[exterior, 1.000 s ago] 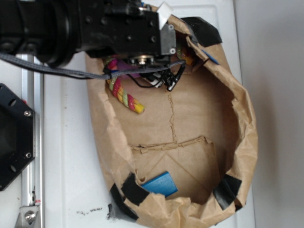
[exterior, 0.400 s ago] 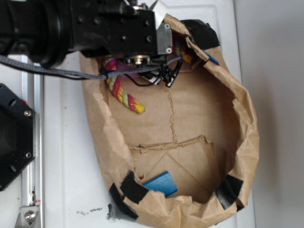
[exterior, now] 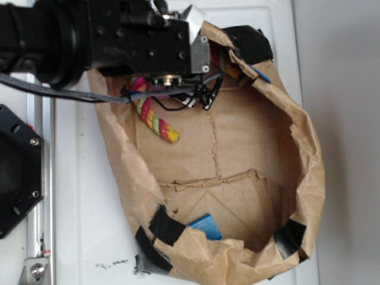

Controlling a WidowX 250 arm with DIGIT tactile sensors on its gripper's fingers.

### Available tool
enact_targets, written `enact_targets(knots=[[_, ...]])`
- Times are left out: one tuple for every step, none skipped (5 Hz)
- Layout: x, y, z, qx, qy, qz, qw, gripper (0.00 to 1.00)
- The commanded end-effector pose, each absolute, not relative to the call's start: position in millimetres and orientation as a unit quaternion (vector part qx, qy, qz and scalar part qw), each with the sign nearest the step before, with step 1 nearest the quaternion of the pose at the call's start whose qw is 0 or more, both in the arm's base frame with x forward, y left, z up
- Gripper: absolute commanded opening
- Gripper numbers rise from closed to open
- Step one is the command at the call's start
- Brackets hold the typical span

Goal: Grab the multicolored rope.

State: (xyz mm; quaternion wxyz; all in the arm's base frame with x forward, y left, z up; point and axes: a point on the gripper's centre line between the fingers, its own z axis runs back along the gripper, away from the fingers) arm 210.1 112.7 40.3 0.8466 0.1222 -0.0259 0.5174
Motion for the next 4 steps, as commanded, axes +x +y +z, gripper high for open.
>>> enact_targets(knots=[[205, 117, 33, 0.049, -0.077, 0.483, 0.871, 1.00], [200, 113, 35, 0.034, -0.101, 0.464, 0.879, 1.00], [195, 114, 34, 0.032, -0.104, 0.465, 0.879, 1.00], [203, 113, 35, 0.035, -0.101, 0.471, 0.876, 0.93]])
